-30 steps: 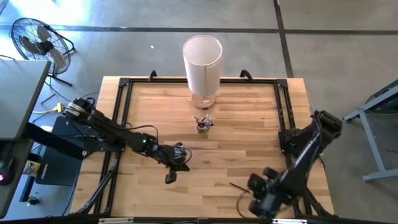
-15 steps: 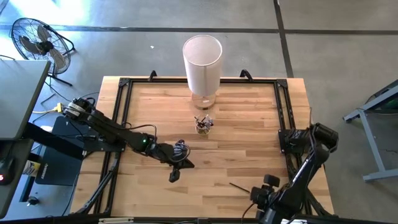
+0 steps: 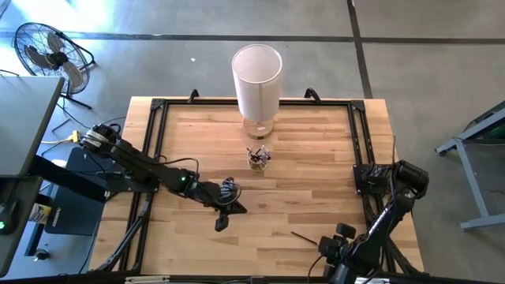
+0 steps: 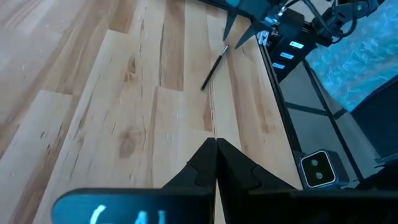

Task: Put items in baskets/containers
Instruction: Put the black eyeshadow brush into the gold pen organizer

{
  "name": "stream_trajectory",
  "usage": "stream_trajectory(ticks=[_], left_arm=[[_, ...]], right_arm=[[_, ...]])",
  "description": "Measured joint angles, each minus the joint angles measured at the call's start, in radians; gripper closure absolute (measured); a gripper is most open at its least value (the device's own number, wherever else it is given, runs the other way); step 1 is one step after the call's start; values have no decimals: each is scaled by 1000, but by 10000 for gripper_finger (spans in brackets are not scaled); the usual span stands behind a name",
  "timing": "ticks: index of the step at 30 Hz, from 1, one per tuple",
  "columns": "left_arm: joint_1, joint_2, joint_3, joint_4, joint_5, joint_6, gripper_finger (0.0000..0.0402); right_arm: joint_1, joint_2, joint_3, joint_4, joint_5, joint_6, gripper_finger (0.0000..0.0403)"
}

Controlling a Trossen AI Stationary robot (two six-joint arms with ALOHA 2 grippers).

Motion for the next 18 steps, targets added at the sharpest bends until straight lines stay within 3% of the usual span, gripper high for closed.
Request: stream_trajectory(ticks=[7,13,18], left_arm=[[0,0,0,0,9,0,401],[0,0,0,19,9,-1,401],[6,17,2,95,-51,5,396]], right_arm=[[-16,-9,-73,91,-44,2,285],[-24,-10,-105,149,-92,-2,382],[-46,-40,-88,139,-103,-39,397]])
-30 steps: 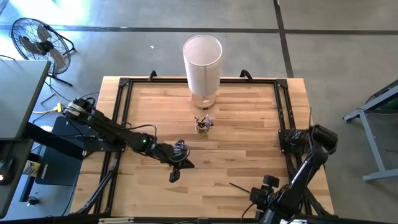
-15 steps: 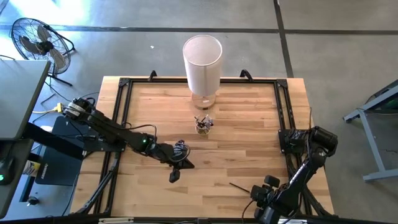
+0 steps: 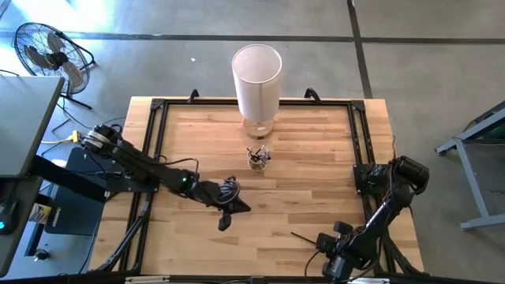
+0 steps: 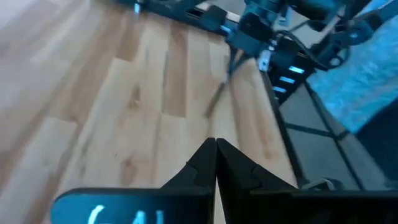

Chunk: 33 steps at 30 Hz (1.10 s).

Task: Put items in baskets/containers
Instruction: Put the black eyeshadow brush into the gold pen organizer

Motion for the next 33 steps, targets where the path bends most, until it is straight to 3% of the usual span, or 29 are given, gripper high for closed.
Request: stream_trajectory(ticks=[10,15,20,27,33], left_arm=[[21,71,111,17,21,202,277],[20,128,338,-353,-4,353,233],[21,255,604,-700,-65,472,229],[21,434,872,-916,-125,582,240],[20,519,957,-979,-236,659,241]], right_arm=[[-181,-183,6,-48,-47,-105,402],[-295,-250,6,-95,-75,-175,402],[-399,-285,7,-129,-73,-271,403],[-501,-290,49,-129,-56,-412,403],[-552,-290,103,-137,-50,-487,403]])
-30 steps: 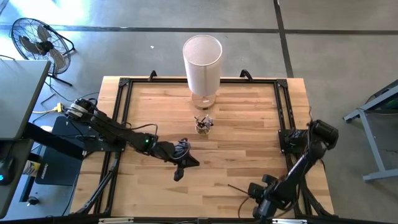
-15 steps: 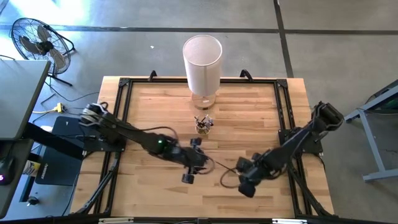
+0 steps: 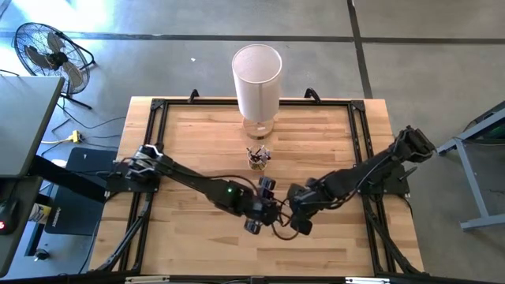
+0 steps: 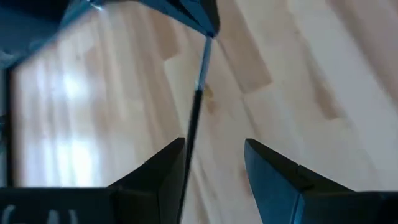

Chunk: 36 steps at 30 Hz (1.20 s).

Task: Put items in baskets/containers
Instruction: Put the black eyeshadow brush into the gold pen organizer

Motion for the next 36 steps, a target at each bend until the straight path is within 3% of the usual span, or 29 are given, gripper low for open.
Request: stream_trajectory(ticks=[4,13,17,23,31,36], left_arm=[[-1,14,-1,-21,-91,19,241],[2,14,-1,-24,-181,25,251],[1,14,-1,-26,-173,24,290],[1,34,-3,-51,-125,19,385],[1,32,-2,-81,-88,-62,395],[1,32,-2,-83,-50,-116,396]], right_arm=[[-15,0,25,-1,3,-27,403],[-16,-1,53,3,0,-54,402],[-16,-1,53,3,3,-54,402],[-16,-1,52,4,3,-54,402],[-16,-1,52,18,26,-51,400],[-15,-1,52,41,33,-53,363]])
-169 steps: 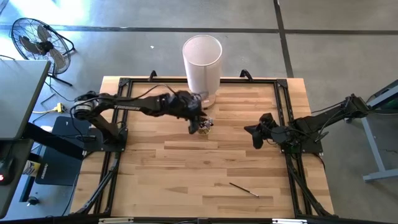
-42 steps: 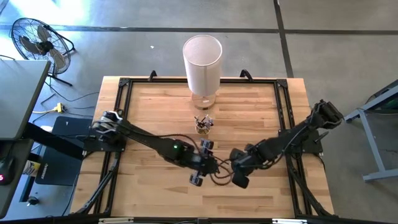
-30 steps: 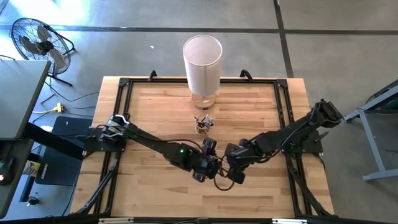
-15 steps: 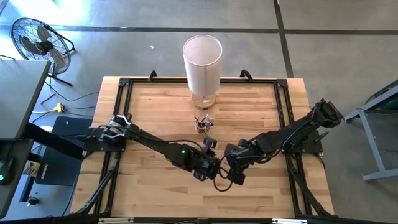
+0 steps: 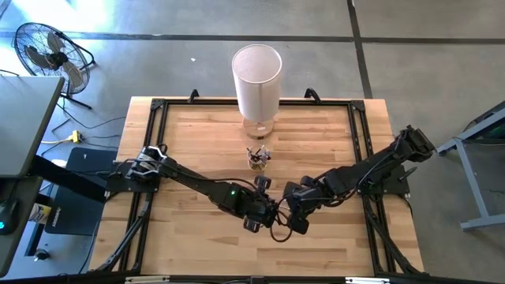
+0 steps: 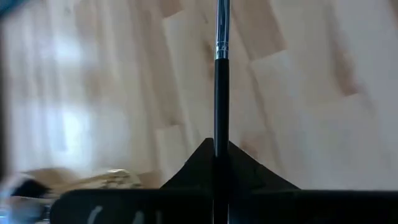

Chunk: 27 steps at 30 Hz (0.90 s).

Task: Put items in baskets/containers
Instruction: Put the black eyeshadow brush into the gold pen organizer

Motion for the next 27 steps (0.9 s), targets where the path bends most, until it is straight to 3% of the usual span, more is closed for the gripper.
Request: stream_trajectory(ticks=[4,8,10,14,17,22,25,27], left_arm=[[9,-1,-14,20,117,-121,398],[20,-13,-120,111,173,-209,398],[19,-62,-205,138,184,-248,398],[19,-190,-453,348,261,-360,398],[19,-287,-653,659,307,-469,398],[19,-460,-940,1156,302,-671,398],[19,-485,-1022,1395,270,-736,398],[20,-487,-1024,1480,255,-748,398]], right_arm=[[7,0,0,-7,3,12,315],[49,0,0,-59,31,65,274],[85,0,0,-94,64,114,261],[186,0,-3,-145,182,247,252],[271,-1,-31,-117,344,388,255],[345,2,-146,182,717,521,263],[315,3,-228,554,880,335,265],[269,4,-277,821,924,161,264]])
